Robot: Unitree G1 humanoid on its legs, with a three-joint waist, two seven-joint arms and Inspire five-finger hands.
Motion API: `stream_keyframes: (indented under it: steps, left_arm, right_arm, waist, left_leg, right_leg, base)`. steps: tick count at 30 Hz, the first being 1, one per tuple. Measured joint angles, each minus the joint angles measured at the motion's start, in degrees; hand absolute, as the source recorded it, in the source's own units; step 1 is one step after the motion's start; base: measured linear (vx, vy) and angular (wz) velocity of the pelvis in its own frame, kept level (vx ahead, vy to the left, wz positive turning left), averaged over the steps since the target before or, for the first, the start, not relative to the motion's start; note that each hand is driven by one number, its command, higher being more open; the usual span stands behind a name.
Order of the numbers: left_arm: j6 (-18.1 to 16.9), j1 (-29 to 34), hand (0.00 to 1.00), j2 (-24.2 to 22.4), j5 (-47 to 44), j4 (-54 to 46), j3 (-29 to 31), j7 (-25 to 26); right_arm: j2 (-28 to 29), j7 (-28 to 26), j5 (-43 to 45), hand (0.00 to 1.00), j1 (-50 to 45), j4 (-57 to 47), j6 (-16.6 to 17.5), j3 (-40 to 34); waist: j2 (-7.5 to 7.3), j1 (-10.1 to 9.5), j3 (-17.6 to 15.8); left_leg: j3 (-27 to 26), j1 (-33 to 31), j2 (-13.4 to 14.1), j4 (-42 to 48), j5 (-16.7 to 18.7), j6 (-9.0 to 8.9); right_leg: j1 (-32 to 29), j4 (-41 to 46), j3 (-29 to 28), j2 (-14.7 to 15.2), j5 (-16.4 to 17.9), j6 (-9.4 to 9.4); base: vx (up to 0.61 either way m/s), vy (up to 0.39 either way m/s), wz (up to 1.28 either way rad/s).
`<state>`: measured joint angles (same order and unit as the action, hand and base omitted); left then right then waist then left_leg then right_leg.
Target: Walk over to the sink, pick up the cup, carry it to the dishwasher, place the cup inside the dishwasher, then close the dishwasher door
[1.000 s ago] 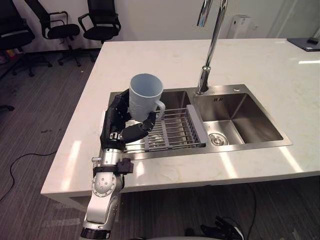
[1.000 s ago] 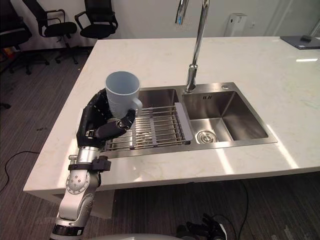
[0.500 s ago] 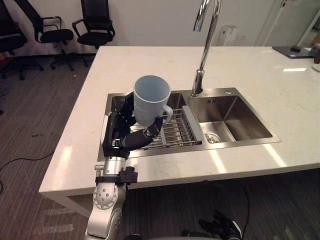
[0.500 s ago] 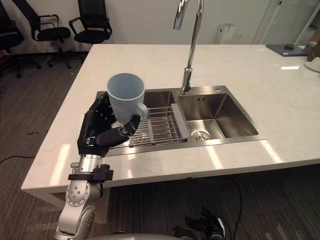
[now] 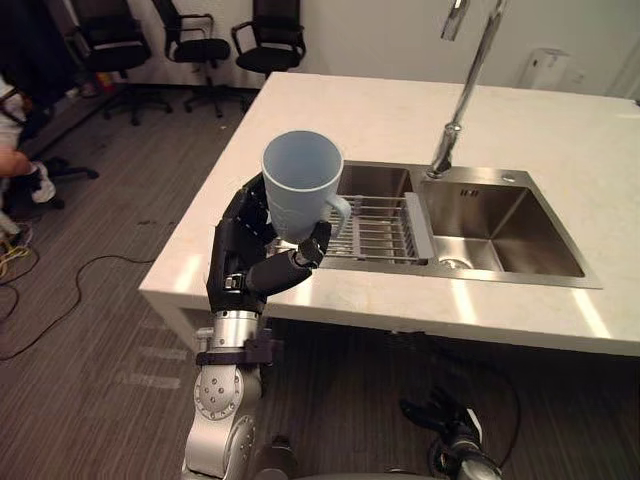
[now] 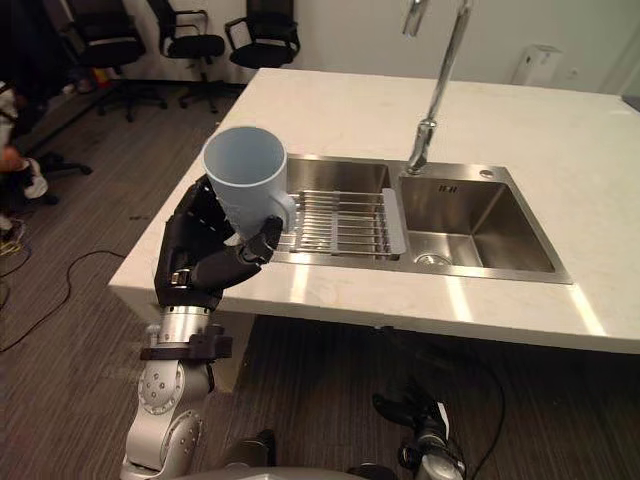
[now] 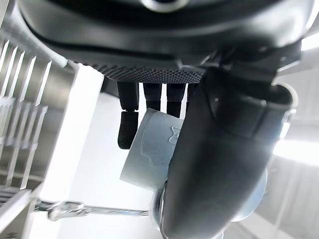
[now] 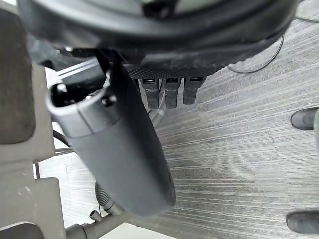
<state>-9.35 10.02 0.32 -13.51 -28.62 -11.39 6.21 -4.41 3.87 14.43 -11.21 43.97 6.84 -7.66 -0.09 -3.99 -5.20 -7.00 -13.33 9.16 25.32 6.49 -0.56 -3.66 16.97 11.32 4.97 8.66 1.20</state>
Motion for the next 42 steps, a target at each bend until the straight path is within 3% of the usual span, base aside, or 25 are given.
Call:
stream_keyframes:
  steps: [3, 4, 5, 6, 7, 8, 9, 12, 22, 28, 29, 30, 31, 33, 34, 39, 42]
  left_arm:
    - [-0.8, -0.8, 0.30, -0.5, -0.1, -0.5, -1.7, -0.6]
    - [-1.0, -1.0, 0.30, -0.7, -0.1, -0.4, -2.1, -0.8]
    - [-1.6, -1.4, 0.30, -1.2, -0.1, 0.3, -2.6, -0.9]
    - [-2.3, -1.9, 0.30, -0.2, -0.1, 2.3, -2.3, -1.1]
    - [-2.3, -2.4, 0.30, 1.0, -0.3, 4.5, -2.1, -0.8]
    - [-2.3, -2.9, 0.30, 1.3, -0.3, 5.8, -2.1, -0.7]
    - [-1.9, -3.4, 0.30, 1.3, -0.8, 8.4, -2.1, -0.5]
    - [-1.0, -3.4, 0.30, 2.2, -1.1, 9.4, -2.1, 0.0]
    - [-0.9, -4.2, 0.30, 3.1, -1.1, 9.4, -3.1, -0.8]
    - [-0.9, -2.8, 0.30, 2.8, -1.1, 9.4, -2.3, -1.1]
    - [-0.9, -2.7, 0.30, 2.7, -1.1, 9.4, -2.3, -1.1]
    - [-0.8, -2.5, 0.30, 2.4, -1.1, 9.4, -2.3, -1.1]
    - [-0.8, -1.8, 0.30, 1.8, -1.1, 9.3, -1.1, -1.0]
    - [-0.8, -1.5, 0.30, 0.9, -1.1, 9.3, 0.0, -0.7]
    - [-0.9, -0.7, 0.30, 0.2, -1.1, 9.3, 0.8, -0.2]
    - [-0.8, 5.4, 0.30, 0.4, -1.1, 9.3, 2.9, 0.0]
    - [0.0, 6.9, 0.30, 0.3, -1.1, 9.3, 2.2, -0.3]
  right_arm:
    - [0.0, 0.0, 0.0, 0.90, -1.4, -1.4, 0.0, 0.1]
    - [0.1, 0.0, 0.0, 0.90, -1.6, -1.9, 0.0, 0.0]
    - [-0.3, -0.1, 0.0, 0.90, -1.7, -2.1, 0.2, 0.0]
    - [0.9, -0.1, 0.0, 0.90, -0.6, -0.1, 0.0, 0.3]
    - [2.4, -0.6, -0.1, 0.90, -1.4, 0.2, 0.0, 0.8]
    - [2.9, -0.9, -0.1, 0.90, -1.7, 0.3, 0.0, 1.1]
    - [3.1, -1.2, -0.1, 0.90, -1.8, 1.2, 0.0, 1.3]
    - [3.1, -1.3, -0.1, 0.90, -0.7, 3.2, 0.0, 1.5]
    - [-0.3, -1.2, -1.1, 0.90, -0.3, 4.6, 0.0, 3.4]
    - [-0.6, -0.9, -2.4, 0.90, -0.2, 4.6, 0.1, 5.9]
    - [-0.4, -0.8, -2.4, 0.90, -0.1, 4.6, 0.1, 5.8]
    - [-0.3, -0.3, -2.4, 0.90, 0.2, 4.6, 0.1, 5.6]
    - [-0.2, 0.3, -2.7, 0.90, 0.8, 3.9, 0.1, 5.7]
    - [-0.6, 0.6, -2.8, 0.90, 1.4, 2.9, 0.1, 5.8]
    - [-0.9, 0.9, -2.8, 0.90, 2.4, 2.3, 0.1, 5.8]
    - [0.6, 0.9, -4.1, 0.90, 4.8, -0.2, 0.5, 5.8]
    - [1.4, 0.9, -5.1, 0.90, 5.1, -0.2, 0.3, 5.9]
  waist:
    - [0.14, 0.94, 0.3]
    - [0.64, 1.27, 0.6]
    - [2.15, 1.57, 2.1]
    - [1.35, 1.12, 2.9]
    - [-0.30, 1.58, 4.0]
    - [-0.95, 2.07, 4.3]
    - [-1.31, 3.03, 4.4]
    - [-1.40, 3.13, 4.4]
    - [-0.16, 3.35, 4.5]
    - [0.24, 2.84, 4.0]
    - [0.19, 2.88, 3.7]
    - [0.13, 2.99, 3.4]
    - [0.38, 2.30, 3.1]
    - [1.05, 2.28, 2.6]
    - [1.35, 1.80, 2.4]
    - [0.21, 1.59, 1.9]
    - [-1.19, 1.61, 0.9]
  left_leg:
    - [-1.7, 4.8, 2.4, 7.0, 4.7, -0.73]
    - [-1.6, 7.4, 3.0, 5.3, 6.1, -1.76]
    - [-1.0, 9.8, 3.3, -1.3, 8.5, -4.53]
    - [-2.1, 11.0, 1.4, -6.4, 8.2, -4.91]
    - [-2.0, 11.5, -0.9, -10.3, 5.6, -4.04]
    - [-1.2, 11.6, -2.1, -11.4, 4.6, -3.54]
    - [-0.2, 11.6, -3.9, -12.5, 3.3, -2.08]
    - [-0.9, 12.0, -5.3, -12.9, 3.1, -1.66]
    - [0.4, 13.9, -4.2, -14.9, 2.0, -2.19]
    - [6.1, 9.0, -4.8, -13.2, 0.5, -2.44]
    - [5.7, 8.4, -5.1, -13.4, -0.1, -2.31]
    - [2.0, 7.8, -4.7, -14.8, -0.3, -0.77]
    - [-7.6, 7.6, -1.6, -14.3, -0.4, -0.41]
    - [-11.5, 7.1, 0.1, -12.9, -1.1, -0.61]
    - [-10.9, 6.9, -0.6, -12.9, -1.8, -1.43]
    - [-9.0, 8.0, -4.6, -15.0, -2.1, -0.38]
    - [-6.2, 8.4, -7.4, -14.4, -1.0, 0.32]
  right_leg:
    - [0.9, -0.6, 2.5, 3.1, -0.9, 1.42]
    - [0.7, -1.0, 2.8, 3.4, -1.3, 2.32]
    - [-0.3, -1.3, 3.0, 3.0, -1.9, 3.64]
    - [-1.1, -2.1, 1.5, 4.1, -2.6, 4.41]
    - [-0.4, -5.2, 0.0, 4.4, -3.1, 4.51]
    - [0.3, -7.3, -1.0, 4.5, -4.3, 4.58]
    - [2.0, -10.8, -2.3, 4.9, -6.8, 4.40]
    - [3.1, -13.5, -3.4, 5.7, -8.8, 4.85]
    - [5.7, -15.5, -2.2, 3.9, -9.2, 5.01]
    - [6.4, -15.3, 4.7, 4.4, -8.9, 4.79]
    - [6.7, -15.3, 5.9, 4.7, -8.8, 4.72]
    - [6.9, -15.1, 8.5, 5.9, -8.7, 4.55]
    - [7.1, -15.1, 10.4, 6.0, -8.7, 4.61]
    - [7.7, -15.0, 12.3, 6.3, -8.6, 4.69]
    - [7.8, -14.7, 12.7, 6.9, -8.6, 4.74]
    - [7.7, -9.9, 14.7, 11.2, -4.9, 5.21]
    - [6.7, -0.9, 16.4, 15.6, -1.8, 3.18]
  base:
    - [-0.15, 0.205, 0.62]
    - [-0.11, 0.284, 0.35]
    - [-0.08, 0.307, 0.09]
    - [-0.06, 0.321, 0.12]
    - [0.00, 0.226, 0.19]
    - [0.03, 0.148, 0.61]
    - [0.05, 0.150, 0.50]
    - [0.05, 0.130, 0.08]
    - [-0.01, -0.039, 0.04]
    - [-0.07, -0.042, 0.55]
    - [-0.07, -0.003, 1.04]
    - [-0.07, 0.000, 1.05]
    - [-0.06, 0.003, 1.00]
    - [0.00, 0.025, 0.59]
    - [0.00, 0.086, 0.36]
    - [0.03, 0.084, 0.30]
    - [0.09, 0.088, 0.56]
